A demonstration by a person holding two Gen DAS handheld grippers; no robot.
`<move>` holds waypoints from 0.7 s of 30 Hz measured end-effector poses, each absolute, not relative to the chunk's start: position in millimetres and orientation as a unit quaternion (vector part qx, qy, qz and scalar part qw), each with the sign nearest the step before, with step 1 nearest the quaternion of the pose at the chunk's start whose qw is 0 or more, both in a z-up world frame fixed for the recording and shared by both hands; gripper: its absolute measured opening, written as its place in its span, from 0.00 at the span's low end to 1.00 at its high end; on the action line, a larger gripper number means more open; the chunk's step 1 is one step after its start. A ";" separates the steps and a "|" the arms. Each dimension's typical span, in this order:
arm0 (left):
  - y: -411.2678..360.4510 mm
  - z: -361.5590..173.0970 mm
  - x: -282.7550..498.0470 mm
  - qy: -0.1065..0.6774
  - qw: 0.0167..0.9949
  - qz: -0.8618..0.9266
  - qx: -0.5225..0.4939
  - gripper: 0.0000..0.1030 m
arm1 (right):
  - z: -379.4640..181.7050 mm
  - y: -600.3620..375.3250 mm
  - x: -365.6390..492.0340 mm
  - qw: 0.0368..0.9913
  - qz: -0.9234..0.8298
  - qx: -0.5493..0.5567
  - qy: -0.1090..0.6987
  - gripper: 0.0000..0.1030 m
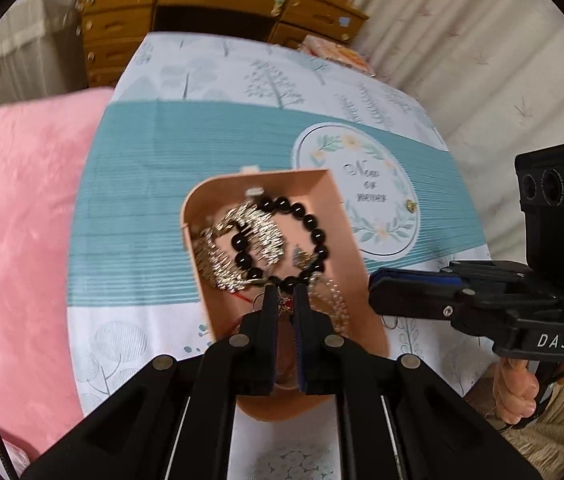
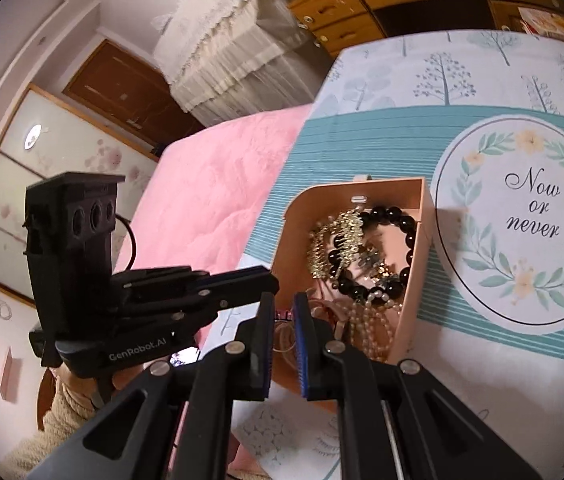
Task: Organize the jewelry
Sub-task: 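Carry the red-gem item into the box with the left tool while the right tool drops the ring inside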
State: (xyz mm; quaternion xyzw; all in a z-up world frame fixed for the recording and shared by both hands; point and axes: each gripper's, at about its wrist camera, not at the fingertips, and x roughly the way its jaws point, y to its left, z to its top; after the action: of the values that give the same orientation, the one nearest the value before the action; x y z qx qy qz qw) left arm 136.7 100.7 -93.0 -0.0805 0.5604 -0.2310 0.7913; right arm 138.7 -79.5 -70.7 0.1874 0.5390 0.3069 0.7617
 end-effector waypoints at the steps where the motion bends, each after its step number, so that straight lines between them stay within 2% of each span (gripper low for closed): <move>1: 102.6 -96.5 138.8 0.564 0.789 -0.228 -0.086 0.05 | -72.6 -77.6 140.7 0.762 0.302 0.185 0.542 0.09; 9: 105.7 -114.0 147.8 0.573 0.784 -0.221 -0.094 0.05 | -85.2 -65.8 151.3 0.766 0.265 0.174 0.559 0.10; 14: 102.2 -109.2 142.5 0.556 0.800 -0.212 -0.077 0.21 | -88.4 -65.0 152.0 0.766 0.265 0.173 0.560 0.11; 21: 95.9 -97.4 127.2 0.523 0.826 -0.196 -0.073 0.22 | -78.1 -68.8 135.6 0.786 0.264 0.152 0.537 0.11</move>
State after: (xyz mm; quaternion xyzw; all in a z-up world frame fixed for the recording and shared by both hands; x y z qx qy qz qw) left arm 127.2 95.9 -97.4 -0.0727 0.5232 -0.1963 0.8261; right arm 135.6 -68.8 -78.1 0.1525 0.5373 0.2638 0.7864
